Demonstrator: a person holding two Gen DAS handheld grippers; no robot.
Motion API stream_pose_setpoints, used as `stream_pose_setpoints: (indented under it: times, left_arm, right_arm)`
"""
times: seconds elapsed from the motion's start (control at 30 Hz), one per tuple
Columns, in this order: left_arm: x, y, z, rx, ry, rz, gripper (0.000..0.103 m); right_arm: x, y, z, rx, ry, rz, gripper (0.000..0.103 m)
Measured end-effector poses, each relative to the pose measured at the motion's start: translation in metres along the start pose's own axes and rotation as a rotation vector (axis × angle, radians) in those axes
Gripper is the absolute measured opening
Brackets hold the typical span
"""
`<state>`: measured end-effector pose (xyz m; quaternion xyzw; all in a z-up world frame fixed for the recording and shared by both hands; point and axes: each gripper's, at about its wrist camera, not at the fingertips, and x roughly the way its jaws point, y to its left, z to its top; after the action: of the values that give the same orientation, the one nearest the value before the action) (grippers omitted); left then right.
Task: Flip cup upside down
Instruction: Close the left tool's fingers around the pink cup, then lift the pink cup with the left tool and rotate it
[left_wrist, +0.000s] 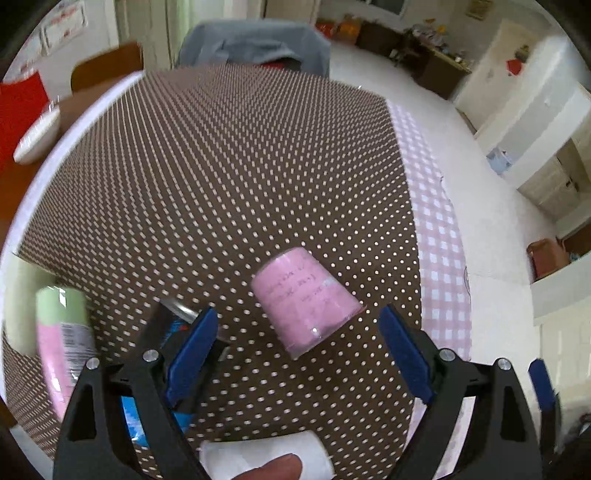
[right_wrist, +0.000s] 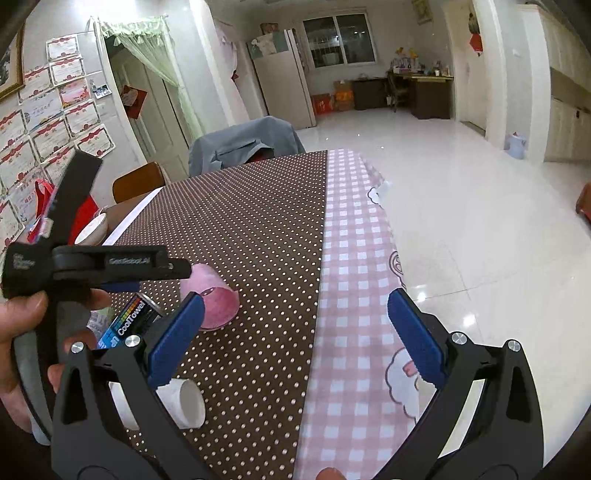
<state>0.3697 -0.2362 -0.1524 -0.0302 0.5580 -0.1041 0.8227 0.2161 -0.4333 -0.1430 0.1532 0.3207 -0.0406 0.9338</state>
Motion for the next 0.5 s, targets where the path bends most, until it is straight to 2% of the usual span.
stream_pose_setpoints:
  times: [0.17,0.5]
  left_arm:
    - [0.031,0.009,0.006,-0.092,0.095,-0.013,0.088]
    - [0.074,-0.004,0.015,-0.145,0.194,-0.046,0.088]
  right_arm:
    - [0.011,-0.008,0.000,0.021,0.019,0.015,0.097]
    - [0.018,-0.014,-0.002,0.047,0.033,0.030,0.097]
